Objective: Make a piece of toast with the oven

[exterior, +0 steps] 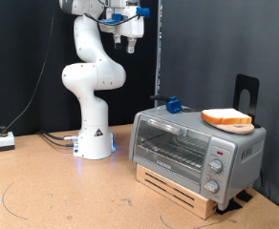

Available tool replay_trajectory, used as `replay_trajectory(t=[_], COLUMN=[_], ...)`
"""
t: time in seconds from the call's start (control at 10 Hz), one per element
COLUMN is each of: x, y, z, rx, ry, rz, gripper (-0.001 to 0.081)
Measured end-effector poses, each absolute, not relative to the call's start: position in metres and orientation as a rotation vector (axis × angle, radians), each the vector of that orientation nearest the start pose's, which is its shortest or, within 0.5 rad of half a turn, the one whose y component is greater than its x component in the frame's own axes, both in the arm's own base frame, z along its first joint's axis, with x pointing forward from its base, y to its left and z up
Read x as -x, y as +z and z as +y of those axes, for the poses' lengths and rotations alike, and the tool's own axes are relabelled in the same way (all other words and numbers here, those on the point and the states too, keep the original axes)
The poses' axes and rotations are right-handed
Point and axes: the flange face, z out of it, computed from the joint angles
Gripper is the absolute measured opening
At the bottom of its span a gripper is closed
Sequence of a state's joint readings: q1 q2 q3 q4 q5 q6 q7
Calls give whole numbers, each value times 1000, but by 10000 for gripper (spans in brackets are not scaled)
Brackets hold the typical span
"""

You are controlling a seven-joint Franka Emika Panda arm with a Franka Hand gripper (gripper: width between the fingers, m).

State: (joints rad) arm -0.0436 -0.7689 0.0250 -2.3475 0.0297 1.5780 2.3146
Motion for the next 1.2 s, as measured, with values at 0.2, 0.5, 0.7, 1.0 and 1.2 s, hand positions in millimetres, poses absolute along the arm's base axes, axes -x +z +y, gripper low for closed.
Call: replay_trajectory(t=[0.2, 0.5, 0.7, 1.0, 1.2], x=[-314, -309, -328, -319, -322], y=[592, 587, 571, 580, 579], z=[13, 43, 45, 44, 33], rx=[1354, 1882, 2174, 2265, 2434], ry=[76, 99, 23, 154, 182], rz=[2788, 2492, 2312, 2063, 1730], gripper=[809, 809, 809, 809, 809])
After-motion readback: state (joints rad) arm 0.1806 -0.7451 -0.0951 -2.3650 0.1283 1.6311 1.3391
